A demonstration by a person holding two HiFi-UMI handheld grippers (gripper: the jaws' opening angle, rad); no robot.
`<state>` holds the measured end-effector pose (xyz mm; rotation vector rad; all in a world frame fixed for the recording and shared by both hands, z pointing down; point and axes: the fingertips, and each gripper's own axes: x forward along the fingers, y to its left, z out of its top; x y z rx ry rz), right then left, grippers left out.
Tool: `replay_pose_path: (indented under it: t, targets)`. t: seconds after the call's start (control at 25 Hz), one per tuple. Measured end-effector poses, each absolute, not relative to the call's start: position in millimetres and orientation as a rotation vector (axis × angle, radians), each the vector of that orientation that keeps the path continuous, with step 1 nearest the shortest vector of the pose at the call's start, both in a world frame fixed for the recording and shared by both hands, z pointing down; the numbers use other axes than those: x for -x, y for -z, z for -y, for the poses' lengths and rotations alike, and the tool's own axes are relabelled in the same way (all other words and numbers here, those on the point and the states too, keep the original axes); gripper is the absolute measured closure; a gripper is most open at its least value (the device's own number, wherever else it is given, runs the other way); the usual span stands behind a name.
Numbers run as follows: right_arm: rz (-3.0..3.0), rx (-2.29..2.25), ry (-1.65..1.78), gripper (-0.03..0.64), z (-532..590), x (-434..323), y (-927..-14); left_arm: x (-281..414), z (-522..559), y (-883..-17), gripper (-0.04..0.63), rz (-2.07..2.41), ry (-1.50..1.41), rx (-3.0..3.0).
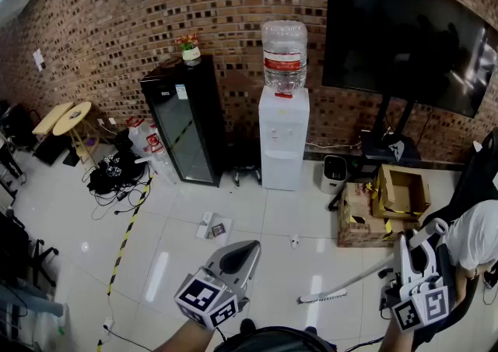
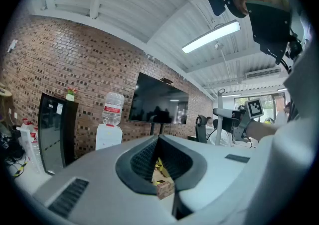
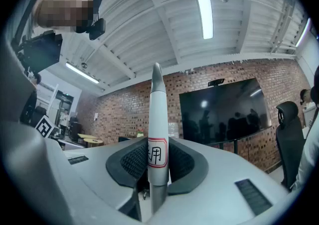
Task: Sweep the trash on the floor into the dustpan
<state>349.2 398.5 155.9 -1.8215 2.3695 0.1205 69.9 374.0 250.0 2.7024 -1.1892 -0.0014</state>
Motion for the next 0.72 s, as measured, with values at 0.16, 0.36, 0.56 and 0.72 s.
replay_pose_path:
  t: [0.16,0.36,0.56,0.72]
  targets:
    - [-2.352,1.851,-0.141,0.518,-387.4,-315.7,-153.6,-27.5,-363.5,-251.4,0.589,1.18,0.023,-2.7]
    - [-2.348,1.882,-0.158,0.518,-358.4,-277.6,-154.7,20.8,-338.7,-257.8,0.591,1.166,0.024,-2.685]
    - [-2.37,1.828,-0.144,0.518,-335.9,-261.8,-163.2,25.3,-317.3,-259.7,0.589,1.19,0.027,-2.697]
    - [-2.35,1.79,-0.103,0.518,-307.3,-269.6,-170.7,17.1,-284.0,-267.2,0.591,1.233,0.009,-2.656]
